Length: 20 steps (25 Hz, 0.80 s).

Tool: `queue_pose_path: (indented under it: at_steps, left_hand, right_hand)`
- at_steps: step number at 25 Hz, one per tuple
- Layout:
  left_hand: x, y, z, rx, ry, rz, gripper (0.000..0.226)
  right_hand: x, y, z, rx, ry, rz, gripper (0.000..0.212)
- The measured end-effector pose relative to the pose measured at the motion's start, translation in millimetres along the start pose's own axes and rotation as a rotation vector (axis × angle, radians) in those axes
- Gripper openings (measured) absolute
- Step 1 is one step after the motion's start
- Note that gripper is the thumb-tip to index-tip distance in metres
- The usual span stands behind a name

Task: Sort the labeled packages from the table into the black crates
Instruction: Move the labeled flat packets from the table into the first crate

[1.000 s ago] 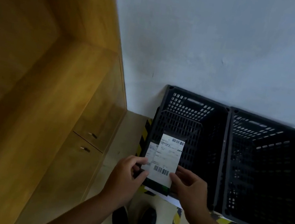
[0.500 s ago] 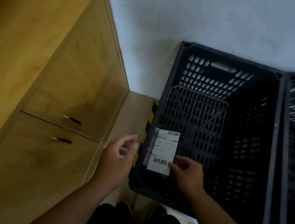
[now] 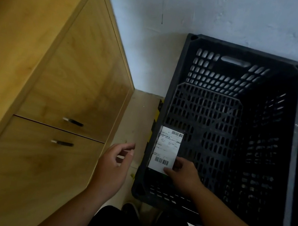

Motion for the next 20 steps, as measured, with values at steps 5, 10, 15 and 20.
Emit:
queue_pose_path:
  at_steps: [5, 10, 15, 20]
  left_hand:
    - [21, 41, -17, -0.054, -0.011, 0.049, 0.020]
    - [28, 130, -61, -0.156, -0.160, 0.176, 0.023]
    - [30, 219, -92, -0.282, -0.292, 0.311, 0.032]
    - [7, 299, -113, -0.482, -0.415, 0.442, 0.044]
  right_hand:
    - [41, -12, -60, 0.050, 0.270, -0.127, 0.065]
    - [82, -27, -186, 0.179, 0.433, -0.329, 0.067]
    - [123, -47, -300, 0.270, 0.582, -0.440, 0.058]
    - [164, -52, -390, 0.320, 0.750, -0.548, 0.057]
Point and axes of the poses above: each hand's wrist, its own z-axis towards the middle knuckle, its own x-axis out of the back of the hand, y = z × x, the point moved 8 cm from there along z, towards the middle knuckle, and after that the axes turned 15 degrees about -x, right-handed, at the moved point
